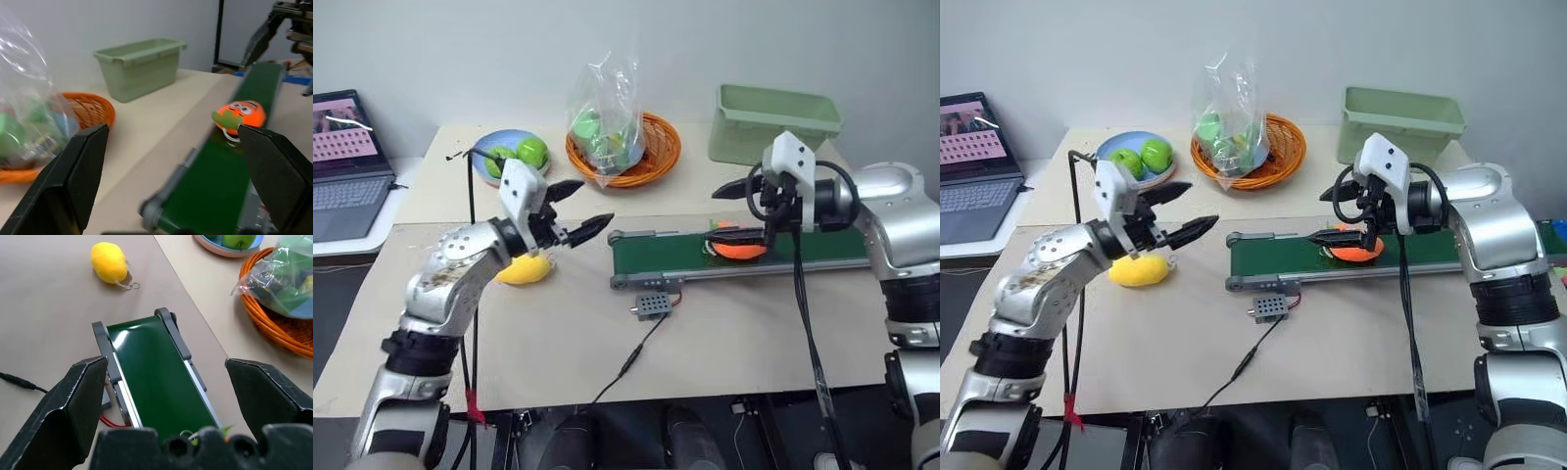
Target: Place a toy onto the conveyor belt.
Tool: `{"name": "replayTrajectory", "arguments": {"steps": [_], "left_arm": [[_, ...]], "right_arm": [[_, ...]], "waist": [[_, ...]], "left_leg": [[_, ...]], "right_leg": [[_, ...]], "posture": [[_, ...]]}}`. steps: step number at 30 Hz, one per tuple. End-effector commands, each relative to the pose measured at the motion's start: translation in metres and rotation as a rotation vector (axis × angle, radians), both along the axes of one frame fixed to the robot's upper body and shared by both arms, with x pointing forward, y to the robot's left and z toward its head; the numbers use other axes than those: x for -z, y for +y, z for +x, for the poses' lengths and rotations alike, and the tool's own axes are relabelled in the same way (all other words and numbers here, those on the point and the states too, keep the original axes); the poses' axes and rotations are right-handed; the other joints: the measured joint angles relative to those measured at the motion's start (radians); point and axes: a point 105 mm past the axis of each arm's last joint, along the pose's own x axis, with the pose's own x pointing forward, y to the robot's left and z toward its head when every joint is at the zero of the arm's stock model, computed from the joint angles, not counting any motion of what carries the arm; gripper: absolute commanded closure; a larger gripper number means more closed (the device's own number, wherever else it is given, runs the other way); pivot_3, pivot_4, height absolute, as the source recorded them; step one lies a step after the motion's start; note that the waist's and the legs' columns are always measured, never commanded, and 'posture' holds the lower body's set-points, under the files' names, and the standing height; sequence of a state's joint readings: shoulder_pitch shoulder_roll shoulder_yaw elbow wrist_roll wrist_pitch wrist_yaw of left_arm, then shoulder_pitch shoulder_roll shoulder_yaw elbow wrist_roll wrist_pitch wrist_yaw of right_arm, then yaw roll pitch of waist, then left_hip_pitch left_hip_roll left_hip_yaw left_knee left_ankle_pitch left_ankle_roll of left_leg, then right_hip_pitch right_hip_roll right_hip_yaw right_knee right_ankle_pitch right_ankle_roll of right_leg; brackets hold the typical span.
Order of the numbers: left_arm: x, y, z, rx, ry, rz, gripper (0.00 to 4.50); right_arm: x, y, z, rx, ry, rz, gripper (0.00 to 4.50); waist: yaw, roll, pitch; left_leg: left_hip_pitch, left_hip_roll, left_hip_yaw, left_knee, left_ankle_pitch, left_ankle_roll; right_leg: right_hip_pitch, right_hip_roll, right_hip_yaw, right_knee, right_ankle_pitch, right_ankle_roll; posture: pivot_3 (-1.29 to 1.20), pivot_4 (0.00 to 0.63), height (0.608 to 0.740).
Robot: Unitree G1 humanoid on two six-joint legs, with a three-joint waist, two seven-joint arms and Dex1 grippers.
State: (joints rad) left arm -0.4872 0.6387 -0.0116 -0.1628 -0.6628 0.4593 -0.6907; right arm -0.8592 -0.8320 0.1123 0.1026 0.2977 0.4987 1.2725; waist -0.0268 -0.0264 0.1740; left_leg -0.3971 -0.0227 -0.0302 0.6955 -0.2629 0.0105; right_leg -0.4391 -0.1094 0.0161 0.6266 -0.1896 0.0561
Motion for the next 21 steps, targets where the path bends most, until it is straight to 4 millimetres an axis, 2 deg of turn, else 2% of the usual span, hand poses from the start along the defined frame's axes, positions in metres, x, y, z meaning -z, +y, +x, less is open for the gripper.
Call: {"name": "replayTrajectory", "arguments": {"steps": [1, 7, 12, 21], "left_arm": [[-0.019, -0.002, -0.017, 0.051, -0.006, -0.068, 0.04], [-0.028, -0.009, -0.021, 0.066, -0.001, -0.030, 0.04], [-0.021, -0.005, -0.024, 0.073, 0.083, 0.004, 0.04], [-0.023, -0.001, -0.030, 0.104, 0.160, -0.034, 0.04]], "right_arm": [[-0.024, 0.005, -0.003, -0.047, -0.080, 0.033, 0.00], [-0.022, 0.019, -0.005, -0.111, -0.048, 0.084, 0.00], [-0.024, 0.021, -0.005, -0.130, -0.046, 0.097, 0.00], [-0.025, 0.022, -0.006, -0.138, -0.044, 0.113, 0.00]], "waist": [[0.001, 0.000, 0.000], [0.010, 0.000, 0.000], [0.012, 0.000, 0.000], [0.010, 0.000, 0.000]], "left_leg": [[0.000, 0.000, 0.000, 0.000, 0.000, 0.000], [0.000, 0.000, 0.001, 0.000, 0.000, 0.000], [0.000, 0.000, 0.001, 0.000, 0.000, 0.000], [0.000, 0.000, 0.001, 0.000, 0.000, 0.000]], "right_leg": [[0.000, 0.000, 0.000, 0.000, 0.000, 0.000], [0.001, 0.000, 0.000, -0.001, 0.000, 0.000], [0.001, 0.000, 0.000, -0.001, 0.000, 0.000], [0.000, 0.000, 0.000, -0.001, 0.000, 0.000]], "posture": [[0.00, 0.150, 0.740], [0.00, 0.150, 0.740], [0.00, 0.150, 0.740], [0.00, 0.150, 0.740]]}}
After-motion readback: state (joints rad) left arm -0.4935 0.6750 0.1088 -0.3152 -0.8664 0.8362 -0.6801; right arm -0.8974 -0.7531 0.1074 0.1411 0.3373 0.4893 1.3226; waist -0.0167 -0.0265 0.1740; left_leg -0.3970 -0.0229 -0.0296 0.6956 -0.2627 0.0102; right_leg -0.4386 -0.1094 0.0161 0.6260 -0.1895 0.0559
